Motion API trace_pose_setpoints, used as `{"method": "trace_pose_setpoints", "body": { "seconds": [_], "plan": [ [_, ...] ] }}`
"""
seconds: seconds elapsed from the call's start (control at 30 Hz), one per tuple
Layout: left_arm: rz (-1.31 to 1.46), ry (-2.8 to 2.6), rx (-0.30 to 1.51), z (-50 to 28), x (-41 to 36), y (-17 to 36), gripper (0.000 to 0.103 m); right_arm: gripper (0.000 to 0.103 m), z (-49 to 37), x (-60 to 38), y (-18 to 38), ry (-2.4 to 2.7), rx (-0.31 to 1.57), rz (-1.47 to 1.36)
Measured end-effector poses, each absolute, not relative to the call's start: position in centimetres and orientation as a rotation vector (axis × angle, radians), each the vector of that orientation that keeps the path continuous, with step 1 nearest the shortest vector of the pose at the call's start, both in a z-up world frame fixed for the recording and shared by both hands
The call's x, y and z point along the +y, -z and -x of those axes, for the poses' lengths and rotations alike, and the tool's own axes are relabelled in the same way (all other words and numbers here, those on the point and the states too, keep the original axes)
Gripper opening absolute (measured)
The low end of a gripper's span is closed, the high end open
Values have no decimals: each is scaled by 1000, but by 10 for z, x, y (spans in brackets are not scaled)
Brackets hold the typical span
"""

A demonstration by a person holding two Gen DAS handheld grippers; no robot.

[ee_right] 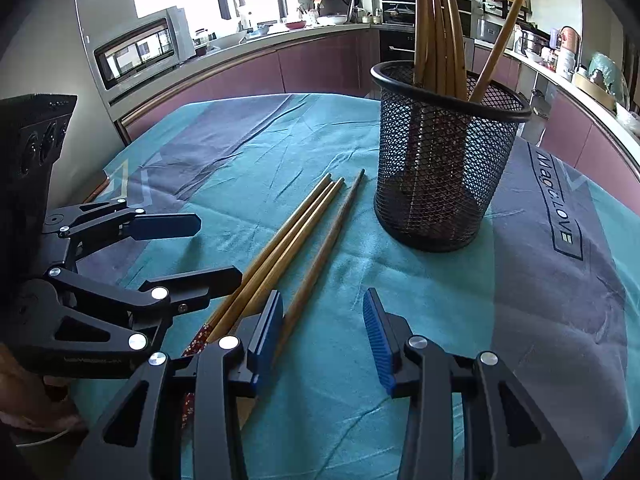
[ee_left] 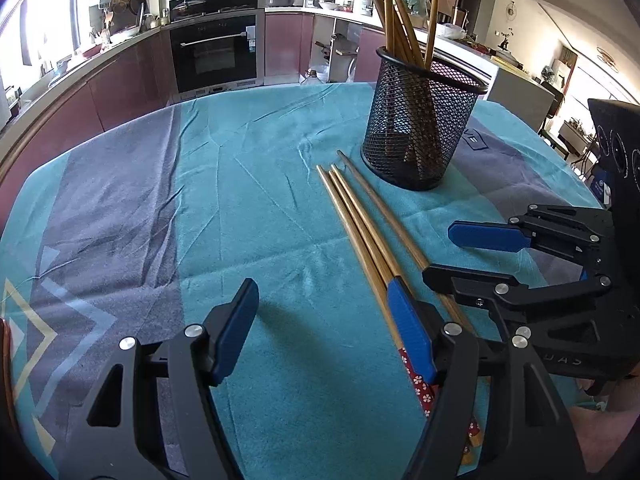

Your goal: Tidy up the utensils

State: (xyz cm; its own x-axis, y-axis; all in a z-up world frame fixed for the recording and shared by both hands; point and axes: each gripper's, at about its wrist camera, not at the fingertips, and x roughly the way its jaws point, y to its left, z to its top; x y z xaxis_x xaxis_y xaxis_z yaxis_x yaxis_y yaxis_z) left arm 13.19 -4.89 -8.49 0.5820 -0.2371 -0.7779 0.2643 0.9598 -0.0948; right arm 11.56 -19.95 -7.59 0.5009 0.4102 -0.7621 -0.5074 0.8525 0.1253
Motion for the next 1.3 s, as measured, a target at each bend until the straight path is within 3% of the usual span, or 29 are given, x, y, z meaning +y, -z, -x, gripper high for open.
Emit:
{"method": "trace_pose_setpoints", "body": {
  "seconds": [1.3],
  "plan": [
    [-57,295,921,-145,-54,90,70,40,-116,-201,76,-574,885,117]
  ]
}}
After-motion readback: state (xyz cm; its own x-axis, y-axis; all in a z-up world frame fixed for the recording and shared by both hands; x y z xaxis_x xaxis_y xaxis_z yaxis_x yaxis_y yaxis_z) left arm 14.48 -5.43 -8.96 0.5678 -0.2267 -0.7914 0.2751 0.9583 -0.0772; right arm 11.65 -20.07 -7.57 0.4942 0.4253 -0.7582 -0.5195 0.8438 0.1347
